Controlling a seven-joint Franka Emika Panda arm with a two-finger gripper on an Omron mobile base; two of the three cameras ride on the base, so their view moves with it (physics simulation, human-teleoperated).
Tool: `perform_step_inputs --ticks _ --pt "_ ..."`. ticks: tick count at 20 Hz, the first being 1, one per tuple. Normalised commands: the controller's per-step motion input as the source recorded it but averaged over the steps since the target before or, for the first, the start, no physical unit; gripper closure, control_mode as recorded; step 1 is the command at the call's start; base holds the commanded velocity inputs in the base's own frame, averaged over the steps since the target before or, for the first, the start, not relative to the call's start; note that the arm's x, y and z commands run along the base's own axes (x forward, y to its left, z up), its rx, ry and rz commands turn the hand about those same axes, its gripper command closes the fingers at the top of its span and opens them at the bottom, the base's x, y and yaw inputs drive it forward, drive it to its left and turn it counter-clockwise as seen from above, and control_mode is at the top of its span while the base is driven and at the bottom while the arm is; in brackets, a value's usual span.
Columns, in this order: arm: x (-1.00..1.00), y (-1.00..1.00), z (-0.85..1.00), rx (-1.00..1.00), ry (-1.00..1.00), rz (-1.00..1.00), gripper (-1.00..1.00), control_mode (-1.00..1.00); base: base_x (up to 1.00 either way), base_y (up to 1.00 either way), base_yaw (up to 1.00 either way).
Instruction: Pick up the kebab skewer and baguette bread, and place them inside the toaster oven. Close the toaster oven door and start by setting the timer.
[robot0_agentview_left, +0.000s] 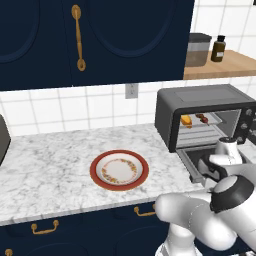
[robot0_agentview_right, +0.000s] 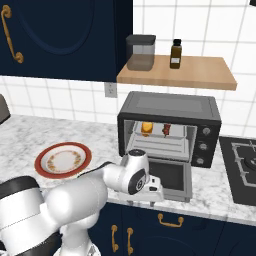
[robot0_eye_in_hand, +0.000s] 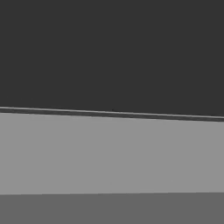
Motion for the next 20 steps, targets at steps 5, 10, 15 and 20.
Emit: perform_step_inputs --ticks 5,10,15,20 --pt "0.54 0.0 0.0 0.0 -0.15 0.0 -1.0 -1.0 0.0 0.0 0.0" --pt "0.55 0.01 0.11 0.0 -0.29 -0.04 -1.0 -1.0 0.0 0.0 0.0" --pt "0.7 0.15 0.12 0.0 -0.49 -0.04 -1.0 -1.0 0.0 0.0 0.0" --pt "0.92 0.18 0.16 0.0 -0.53 -0.03 -1.0 -1.0 0.0 0.0 0.0"
